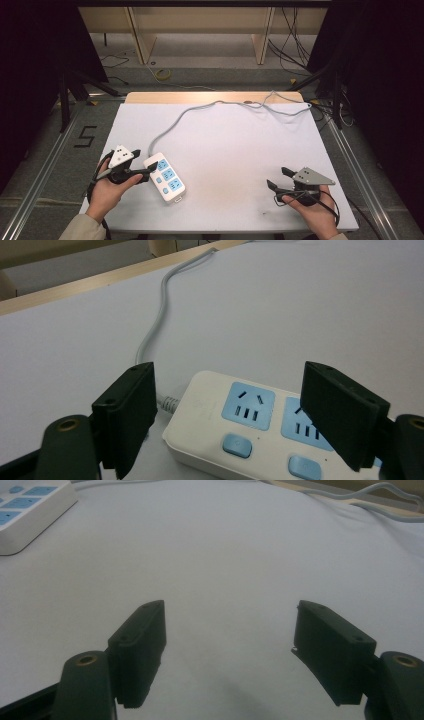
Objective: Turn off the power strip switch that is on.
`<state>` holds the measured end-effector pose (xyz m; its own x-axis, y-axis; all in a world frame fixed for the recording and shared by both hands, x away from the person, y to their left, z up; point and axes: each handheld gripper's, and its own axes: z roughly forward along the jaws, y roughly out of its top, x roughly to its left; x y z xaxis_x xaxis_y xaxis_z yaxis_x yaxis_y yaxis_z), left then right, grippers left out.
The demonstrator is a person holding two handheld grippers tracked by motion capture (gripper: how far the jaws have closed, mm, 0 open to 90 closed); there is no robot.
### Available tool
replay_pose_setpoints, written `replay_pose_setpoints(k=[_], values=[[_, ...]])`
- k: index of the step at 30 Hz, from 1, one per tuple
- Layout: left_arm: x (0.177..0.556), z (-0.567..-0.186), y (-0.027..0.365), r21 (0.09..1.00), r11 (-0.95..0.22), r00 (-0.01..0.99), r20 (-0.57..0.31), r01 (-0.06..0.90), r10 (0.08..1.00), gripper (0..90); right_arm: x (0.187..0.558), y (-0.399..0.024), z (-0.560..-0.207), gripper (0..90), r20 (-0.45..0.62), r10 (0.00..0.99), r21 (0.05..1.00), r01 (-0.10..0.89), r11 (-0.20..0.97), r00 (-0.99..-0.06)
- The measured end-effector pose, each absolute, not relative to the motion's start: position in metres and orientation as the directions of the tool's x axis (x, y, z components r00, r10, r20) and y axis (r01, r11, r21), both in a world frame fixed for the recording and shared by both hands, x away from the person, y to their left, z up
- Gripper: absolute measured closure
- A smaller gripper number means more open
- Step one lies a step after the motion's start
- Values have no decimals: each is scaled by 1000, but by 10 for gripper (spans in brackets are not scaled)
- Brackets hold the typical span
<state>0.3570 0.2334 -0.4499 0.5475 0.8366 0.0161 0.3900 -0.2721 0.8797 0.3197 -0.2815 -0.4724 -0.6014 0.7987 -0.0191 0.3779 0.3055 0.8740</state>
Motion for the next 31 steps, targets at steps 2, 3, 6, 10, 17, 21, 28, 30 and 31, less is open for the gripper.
replay_pose_setpoints(k=[2, 3, 6, 10, 17, 21, 28, 30, 31], values=[[354, -452, 235, 883, -272, 546, 21, 383, 837, 222, 320, -281, -472, 299, -21, 797, 875, 375, 306, -603], [353, -453, 236, 884, -273, 547, 23, 380, 837, 221, 320, -281, -472, 299, -21, 797, 875, 375, 307, -604], [350, -457, 239, 884, -264, 542, 15, 385, 840, 218, 320, -281, -472, 299, -24, 796, 874, 374, 310, -605], [345, -462, 243, 879, -262, 533, 11, 398, 846, 217, 319, -280, -472, 299, -24, 795, 874, 374, 312, -607], [342, -464, 244, 872, -282, 528, 32, 401, 849, 217, 320, -280, -472, 299, -30, 789, 874, 368, 318, -613], [343, -464, 242, 870, -299, 534, 49, 393, 844, 217, 320, -279, -472, 299, -31, 788, 873, 367, 321, -615], [343, -466, 241, 863, -315, 538, 60, 395, 841, 217, 320, -279, -472, 299, -30, 788, 873, 368, 321, -615], [344, -467, 241, 861, -316, 537, 60, 399, 841, 217, 320, -279, -472, 299, -31, 787, 873, 368, 321, -616], [344, -467, 242, 859, -318, 537, 61, 401, 841, 217, 320, -279, -472, 298, -31, 788, 873, 368, 321, -616]])
